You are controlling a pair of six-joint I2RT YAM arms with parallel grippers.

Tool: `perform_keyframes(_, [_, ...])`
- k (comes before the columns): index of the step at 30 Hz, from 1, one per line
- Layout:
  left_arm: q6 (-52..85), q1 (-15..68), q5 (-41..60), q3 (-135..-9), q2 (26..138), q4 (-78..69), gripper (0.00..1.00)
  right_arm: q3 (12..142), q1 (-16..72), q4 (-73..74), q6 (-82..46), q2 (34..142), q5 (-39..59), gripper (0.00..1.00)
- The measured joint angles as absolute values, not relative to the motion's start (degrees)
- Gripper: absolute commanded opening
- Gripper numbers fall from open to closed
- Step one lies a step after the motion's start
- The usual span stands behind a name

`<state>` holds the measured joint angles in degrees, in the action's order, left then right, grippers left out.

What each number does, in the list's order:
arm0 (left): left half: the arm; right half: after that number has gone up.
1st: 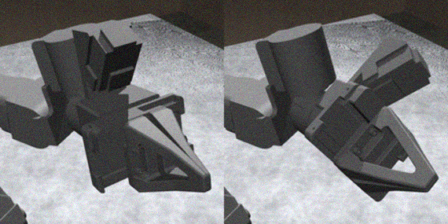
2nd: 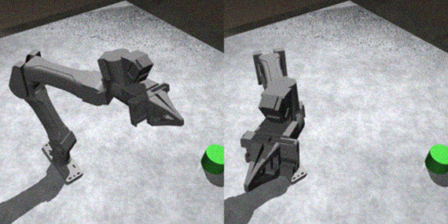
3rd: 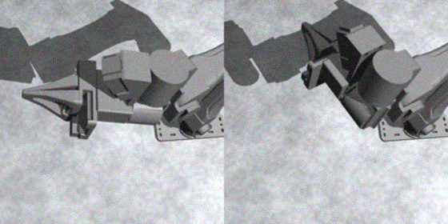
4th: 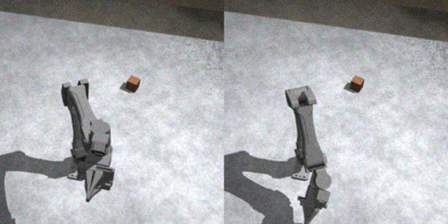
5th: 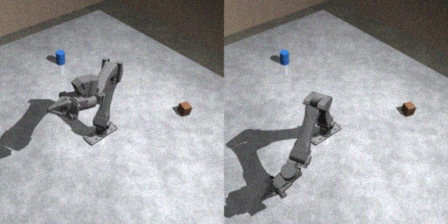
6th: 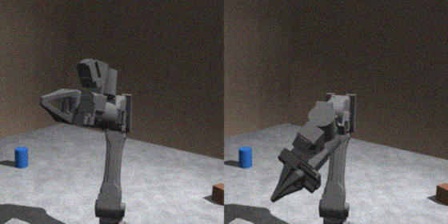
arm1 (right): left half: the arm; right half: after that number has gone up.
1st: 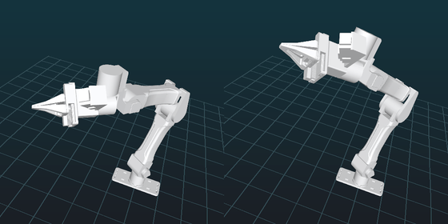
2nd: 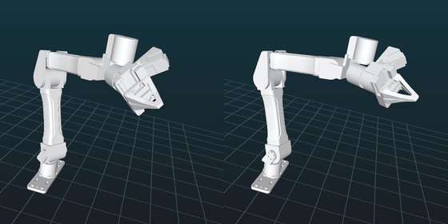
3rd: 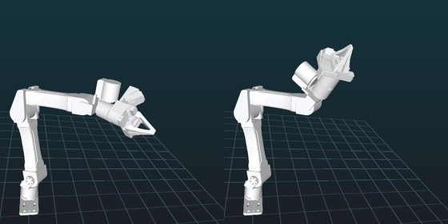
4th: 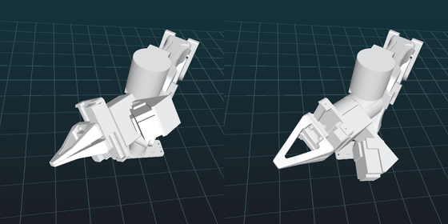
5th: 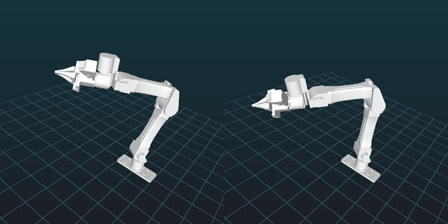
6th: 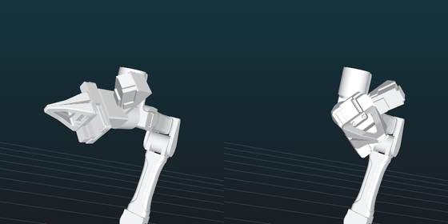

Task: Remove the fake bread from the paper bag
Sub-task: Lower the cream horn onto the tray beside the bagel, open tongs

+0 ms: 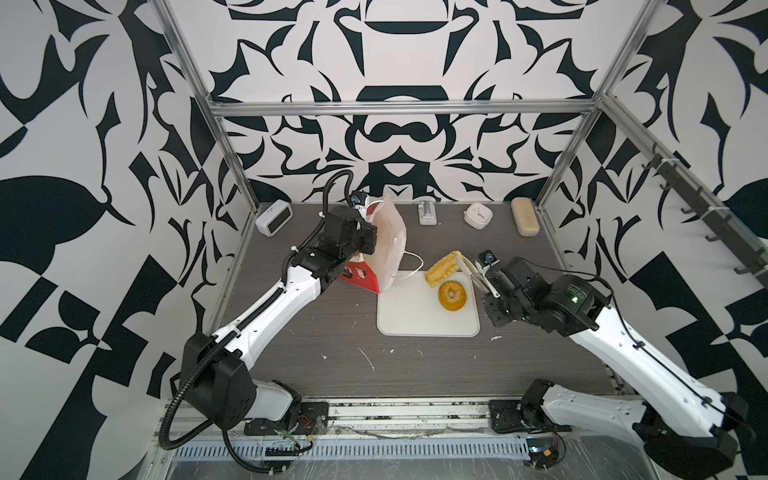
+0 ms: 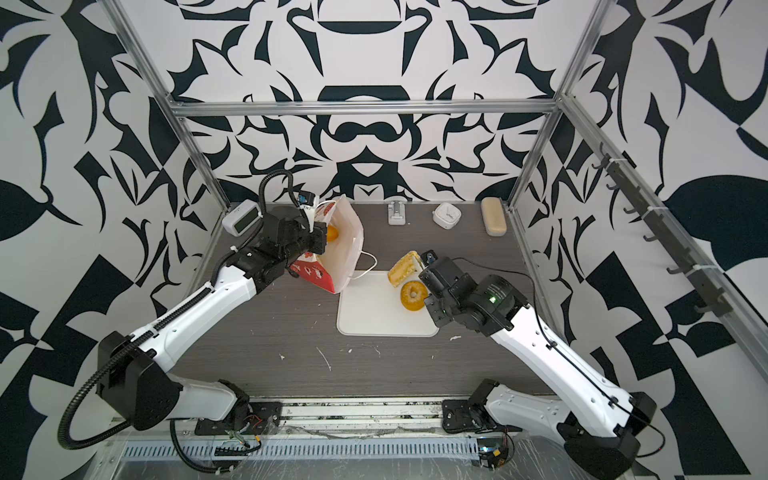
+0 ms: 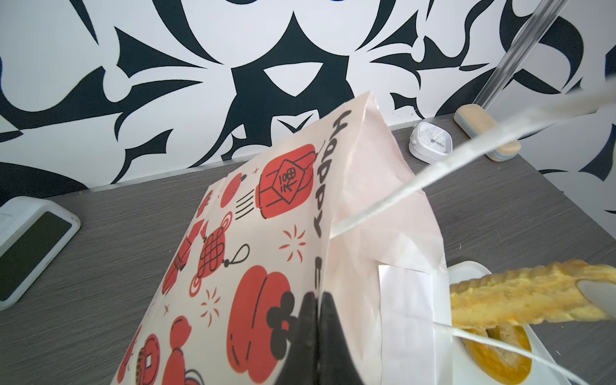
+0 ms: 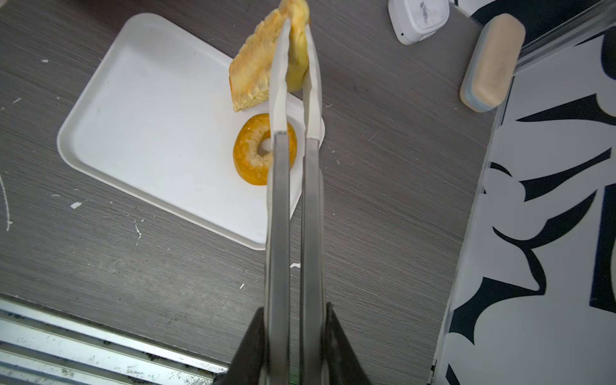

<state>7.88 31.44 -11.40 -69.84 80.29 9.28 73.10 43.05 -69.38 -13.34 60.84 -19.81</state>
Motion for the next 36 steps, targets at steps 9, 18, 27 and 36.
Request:
perform_keyframes(9, [7.9,30.4,-11.4,-69.8,79.0,9.3,0.00,73.1,46.8,-69.3,-13.4,64.8,-23.2,0.04])
perform_keyframes(18, [7.9,29.7,-11.4,-69.7,78.2,9.2,0.00,73.8,55.1,-69.2,-16.1,68.8,-25.3,0.05])
perform_keyframes(27, [7.9,29.2,-11.3,-68.3,76.9,8.9,0.00,74.1,62.4,-69.3,-21.6,72.4,-25.3,0.18])
perform_keyframes(36, [7.9,29.1,-11.1,-68.2,76.8,8.8,0.00,72.7,66.1,-66.5,-26.7,73.2,-22.9,0.34])
